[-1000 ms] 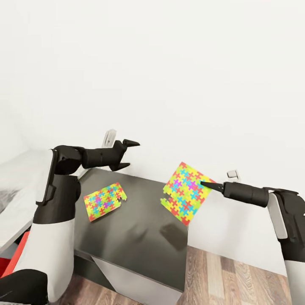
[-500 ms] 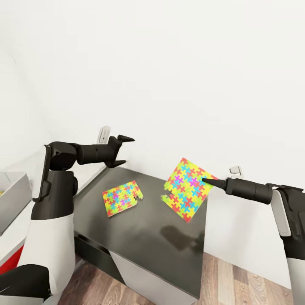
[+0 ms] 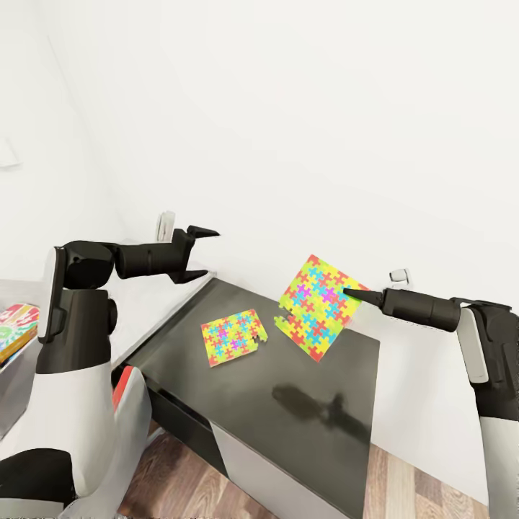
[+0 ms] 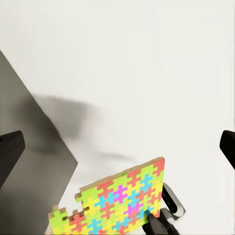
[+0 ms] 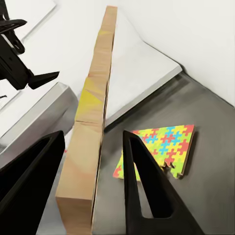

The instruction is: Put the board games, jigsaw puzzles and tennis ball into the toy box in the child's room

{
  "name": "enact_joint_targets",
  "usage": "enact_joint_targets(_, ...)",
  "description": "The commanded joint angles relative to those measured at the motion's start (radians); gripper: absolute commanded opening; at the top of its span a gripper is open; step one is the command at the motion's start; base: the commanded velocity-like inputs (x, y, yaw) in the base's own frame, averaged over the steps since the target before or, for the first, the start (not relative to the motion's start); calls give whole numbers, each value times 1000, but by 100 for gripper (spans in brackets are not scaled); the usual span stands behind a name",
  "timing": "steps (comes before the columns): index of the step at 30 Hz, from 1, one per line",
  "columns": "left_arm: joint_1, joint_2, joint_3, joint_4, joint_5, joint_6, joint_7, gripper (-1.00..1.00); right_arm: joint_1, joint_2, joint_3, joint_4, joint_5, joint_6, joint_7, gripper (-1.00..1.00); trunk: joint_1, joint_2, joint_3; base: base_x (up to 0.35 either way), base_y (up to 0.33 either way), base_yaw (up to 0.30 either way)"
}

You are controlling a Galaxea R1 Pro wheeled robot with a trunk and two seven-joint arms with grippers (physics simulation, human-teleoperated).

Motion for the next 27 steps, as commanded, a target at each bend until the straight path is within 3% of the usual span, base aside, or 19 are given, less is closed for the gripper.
enact_joint_targets(1, -1, 8, 2, 0, 24, 7, 9, 100, -7, 0, 0, 8, 2, 4, 4, -100, -4, 7, 3, 0, 0, 246)
enact_joint_targets(3, -5, 29, 3, 0, 62, 8, 9, 100, -24, 1, 1, 25, 2, 4, 4, -100, -12, 21, 11, 0, 0, 224)
enact_joint_targets(7, -16, 42, 3, 0, 90, 6, 8, 100, -35, 4, 2, 36, 3, 4, 3, -100, -27, 49, 28, 0, 0, 193)
enact_joint_targets(13, -37, 42, 2, 0, 101, 4, 8, 100, -39, 11, 9, 41, 4, 4, 3, -100, -50, 91, 55, 0, 0, 171)
enact_joint_targets(19, -52, 42, 1, 0, 103, 1, 11, 100, -40, 18, 42, 42, 4, 4, 2, -100, -73, 133, 83, 0, 0, 152)
enact_joint_targets(24, -45, 62, 3, 0, 102, 1, 44, 100, -40, 21, 54, 45, 4, 4, -1, -100, -92, 168, 106, 0, 0, 146)
enact_joint_targets(27, -42, 91, 3, 0, 103, 2, 57, 100, -40, 23, 56, 46, 4, 4, -1, -100, -104, 189, 120, 0, 0, 145)
